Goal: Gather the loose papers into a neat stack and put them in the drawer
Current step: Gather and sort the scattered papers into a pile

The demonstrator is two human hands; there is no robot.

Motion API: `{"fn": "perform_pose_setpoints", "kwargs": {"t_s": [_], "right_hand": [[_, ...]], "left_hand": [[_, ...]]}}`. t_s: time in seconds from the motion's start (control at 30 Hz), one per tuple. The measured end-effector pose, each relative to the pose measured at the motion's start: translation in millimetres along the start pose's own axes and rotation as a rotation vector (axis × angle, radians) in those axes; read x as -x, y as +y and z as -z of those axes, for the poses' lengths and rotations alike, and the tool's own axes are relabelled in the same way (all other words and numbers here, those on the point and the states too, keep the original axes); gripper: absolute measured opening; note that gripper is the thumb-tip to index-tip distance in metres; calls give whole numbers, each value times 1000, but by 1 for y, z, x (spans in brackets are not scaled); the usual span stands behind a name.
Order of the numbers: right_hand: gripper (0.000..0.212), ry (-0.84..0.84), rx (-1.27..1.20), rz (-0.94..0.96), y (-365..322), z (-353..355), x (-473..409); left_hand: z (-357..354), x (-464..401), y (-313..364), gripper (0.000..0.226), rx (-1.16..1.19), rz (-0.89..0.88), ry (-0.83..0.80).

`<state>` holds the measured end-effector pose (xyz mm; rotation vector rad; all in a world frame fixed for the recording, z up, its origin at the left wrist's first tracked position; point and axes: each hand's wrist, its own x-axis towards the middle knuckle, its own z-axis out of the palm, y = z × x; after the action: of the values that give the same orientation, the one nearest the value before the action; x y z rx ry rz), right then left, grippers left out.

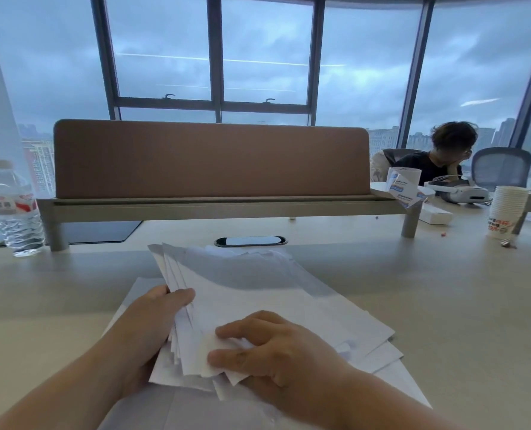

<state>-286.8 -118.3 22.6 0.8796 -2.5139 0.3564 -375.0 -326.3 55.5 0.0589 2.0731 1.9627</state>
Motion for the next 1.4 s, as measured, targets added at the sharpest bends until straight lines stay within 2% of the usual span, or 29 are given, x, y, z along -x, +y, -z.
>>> {"fn": "perform_pose_setpoints", "kwargs": {"t_s": [0.1, 0.23, 0.33, 0.43, 0.53, 0.6, 0.7, 0.73, 0.83, 0.97, 1.1, 1.23, 1.4], "right_hand": [[43, -116, -51, -65, -8, 6, -2], [59, -207, -170, -90, -10, 18, -4], [68, -200, -227, -123, -9, 19, -4], [70, -106, -206, -233, -3, 20, 0], [72, 25, -35, -458, 17, 26, 4], [73, 40, 54, -674, 34, 33, 9], [84, -114, 111, -1111, 54, 49, 21], [90, -166, 121, -1202, 58, 53, 25], [98, -234, 172, -1303, 65, 59, 32], [93, -244, 201, -1310, 68, 62, 36], [78, -266, 213, -1299, 65, 64, 34], [60, -173, 154, -1288, 64, 65, 36], [26, -4, 62, -1249, 70, 67, 34]], "left_hand": [[1, 1, -2, 24, -91, 22, -62], [1, 5, -2, 54, -233, 34, -68], [2, 2, -4, 54, -286, -1, -45], [1, 1, -3, 44, -286, -57, -9], [2, -2, -2, 38, -263, -82, 55], [5, -4, 0, 38, -240, -98, 75], [12, -9, 2, 39, -169, -104, 111], [13, -10, 3, 39, -153, -109, 129], [15, -13, 4, 38, -104, -118, 162], [17, -16, 2, 37, -89, -117, 178], [16, -16, 0, 34, -105, -114, 189], [14, -14, -1, 34, -125, -123, 184], [15, -16, -2, 36, -136, -121, 182]]}}
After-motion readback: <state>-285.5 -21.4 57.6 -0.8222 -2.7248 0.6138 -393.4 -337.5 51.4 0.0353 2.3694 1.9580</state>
